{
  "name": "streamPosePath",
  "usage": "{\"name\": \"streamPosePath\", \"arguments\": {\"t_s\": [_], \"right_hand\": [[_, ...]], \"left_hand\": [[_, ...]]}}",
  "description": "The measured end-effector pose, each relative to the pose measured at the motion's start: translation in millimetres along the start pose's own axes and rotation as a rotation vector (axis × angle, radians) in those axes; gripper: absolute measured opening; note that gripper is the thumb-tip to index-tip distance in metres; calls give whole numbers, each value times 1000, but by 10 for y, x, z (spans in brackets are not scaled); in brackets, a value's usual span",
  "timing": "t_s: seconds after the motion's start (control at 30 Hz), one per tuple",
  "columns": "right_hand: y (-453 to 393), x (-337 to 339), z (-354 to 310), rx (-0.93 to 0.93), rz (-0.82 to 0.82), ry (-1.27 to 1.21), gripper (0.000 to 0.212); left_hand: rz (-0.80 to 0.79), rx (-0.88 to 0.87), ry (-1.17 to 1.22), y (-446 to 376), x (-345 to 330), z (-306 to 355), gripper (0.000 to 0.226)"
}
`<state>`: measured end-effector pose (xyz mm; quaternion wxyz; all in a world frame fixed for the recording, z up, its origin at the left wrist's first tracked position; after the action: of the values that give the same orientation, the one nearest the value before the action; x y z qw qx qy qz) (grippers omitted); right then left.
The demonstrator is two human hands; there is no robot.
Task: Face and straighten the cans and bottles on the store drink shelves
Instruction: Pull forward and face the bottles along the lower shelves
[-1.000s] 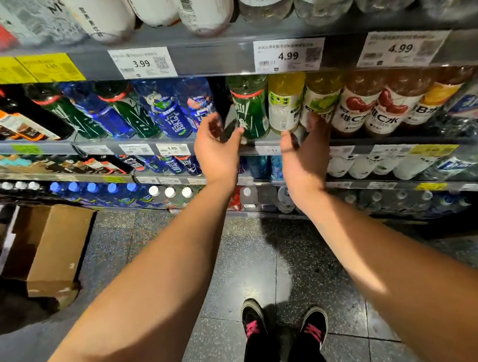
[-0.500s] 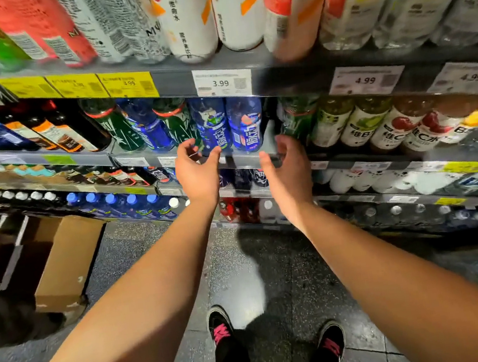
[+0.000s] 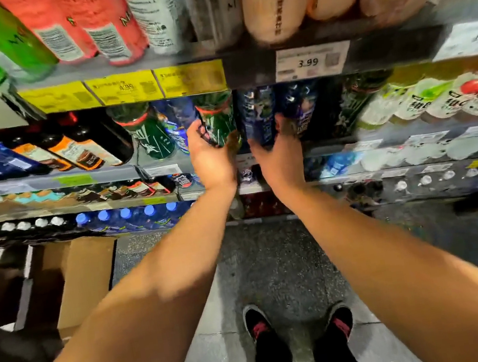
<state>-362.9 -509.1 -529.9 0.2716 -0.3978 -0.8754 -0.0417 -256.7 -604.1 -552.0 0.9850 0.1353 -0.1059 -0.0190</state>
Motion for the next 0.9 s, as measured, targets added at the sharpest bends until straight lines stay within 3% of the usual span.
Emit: {"name": "streamPosePath", "arguments": {"t_s": [0.1,0.3,0.53,0.7,0.9], "right_hand": [[-8,-116,-23,-5,33,15,74],[-94,-328,16,-39,123,44,87],[-269,-394,-74,-128,213,98,86],[-229,-418,-66,-163,289,-104,71],[-44,-149,23,-144,406,-258,76]], "left_hand": [[14,-14,-13,-12,-7,-18,68],[59,-52,-58,-57,-41,-33,53],[135,-115,-158,-80,25,37,50],[127,-128,-211,-92,49,47,52],[154,-124,-215,-66,11,40,54]]}}
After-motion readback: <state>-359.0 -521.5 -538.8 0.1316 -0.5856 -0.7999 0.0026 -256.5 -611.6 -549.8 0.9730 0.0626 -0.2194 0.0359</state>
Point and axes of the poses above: each hand's wrist, its own y-axis away from the middle knuckle, its own x-axis out of the back of the hand, z = x × y, the point moved 4 cm from there along -y, towards the middle knuckle, and after that the axes turned 10 degrees about x, right-handed, at the moved point
